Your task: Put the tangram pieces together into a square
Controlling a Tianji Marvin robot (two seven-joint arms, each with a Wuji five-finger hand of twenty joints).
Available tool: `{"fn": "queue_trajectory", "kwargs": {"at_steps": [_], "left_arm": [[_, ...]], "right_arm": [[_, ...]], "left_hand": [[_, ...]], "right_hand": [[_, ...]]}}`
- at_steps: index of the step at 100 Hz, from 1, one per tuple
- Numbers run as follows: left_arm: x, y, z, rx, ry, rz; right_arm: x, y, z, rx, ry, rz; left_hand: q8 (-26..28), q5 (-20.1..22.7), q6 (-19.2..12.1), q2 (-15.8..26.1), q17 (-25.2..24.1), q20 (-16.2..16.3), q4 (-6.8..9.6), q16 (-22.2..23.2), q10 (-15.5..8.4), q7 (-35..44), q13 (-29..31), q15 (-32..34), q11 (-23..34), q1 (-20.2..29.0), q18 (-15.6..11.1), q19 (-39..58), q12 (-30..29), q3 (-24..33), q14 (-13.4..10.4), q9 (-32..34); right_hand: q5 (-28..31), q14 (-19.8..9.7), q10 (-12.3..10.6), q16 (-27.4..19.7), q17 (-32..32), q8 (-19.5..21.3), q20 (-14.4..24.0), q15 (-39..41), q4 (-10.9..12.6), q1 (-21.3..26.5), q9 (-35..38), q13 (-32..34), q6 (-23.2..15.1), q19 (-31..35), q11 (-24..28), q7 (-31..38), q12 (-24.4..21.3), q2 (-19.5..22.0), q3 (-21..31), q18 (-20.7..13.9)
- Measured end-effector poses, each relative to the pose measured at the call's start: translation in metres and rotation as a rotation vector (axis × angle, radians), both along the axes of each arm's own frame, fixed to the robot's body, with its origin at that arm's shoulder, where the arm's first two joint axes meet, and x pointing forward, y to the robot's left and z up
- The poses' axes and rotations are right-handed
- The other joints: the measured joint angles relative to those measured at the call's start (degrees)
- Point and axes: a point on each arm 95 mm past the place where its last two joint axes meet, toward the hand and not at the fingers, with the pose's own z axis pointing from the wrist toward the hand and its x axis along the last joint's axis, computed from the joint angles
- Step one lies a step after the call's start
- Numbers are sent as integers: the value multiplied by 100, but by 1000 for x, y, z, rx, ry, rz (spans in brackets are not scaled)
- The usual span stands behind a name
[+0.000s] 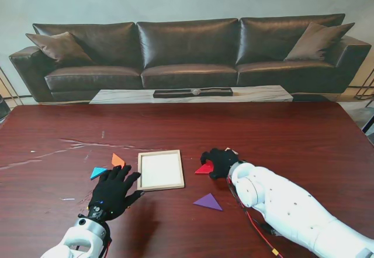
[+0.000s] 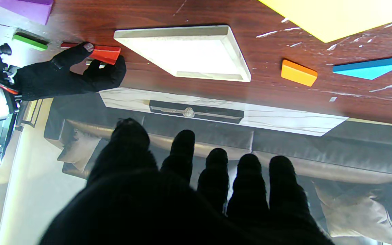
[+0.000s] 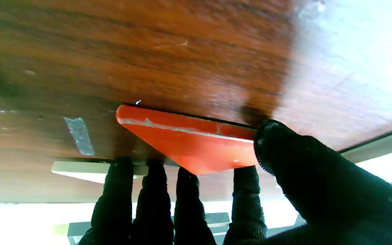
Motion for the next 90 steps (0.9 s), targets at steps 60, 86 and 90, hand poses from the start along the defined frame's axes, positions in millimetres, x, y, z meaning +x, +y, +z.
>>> {"fn": "queue_trajectory", "kwargs": {"at_steps": [60, 86, 90], "left_arm": [[-2, 2, 2, 11, -19, 14], [-2, 2, 3, 17, -18, 15], [-2, 2, 3, 18, -18, 16]], "right_arm": [[8, 7, 1, 5, -48, 18], [9, 10, 3, 12, -51, 21], [9, 10, 3, 11, -52, 23]], "left_hand": [[1, 60, -3, -55, 22, 3, 0, 0, 0, 23, 4, 57, 57, 1, 0, 145, 0, -11, -2, 0], [1, 60, -4, -175, 50, 3, 0, 0, 0, 68, 7, 69, 62, 2, 0, 182, 0, -30, -2, 0], [1, 60, -4, -176, 50, 3, 0, 0, 0, 68, 7, 70, 63, 2, 0, 184, 0, -30, -2, 0]], "right_hand": [[118, 255, -82, 129, 793, 1139, 104, 188, -9, 386, 494, 711, -49, 251, 1342, 1631, 550, -278, 180, 56], [265, 296, -144, 680, 1177, 1382, -220, 188, -976, 1233, 1054, 836, -51, 98, 2509, 1774, 1187, -526, 114, 240], [279, 296, -144, 737, 1212, 1382, -238, 188, -981, 1340, 1096, 837, -51, 98, 2531, 1774, 1165, -563, 61, 252]]}}
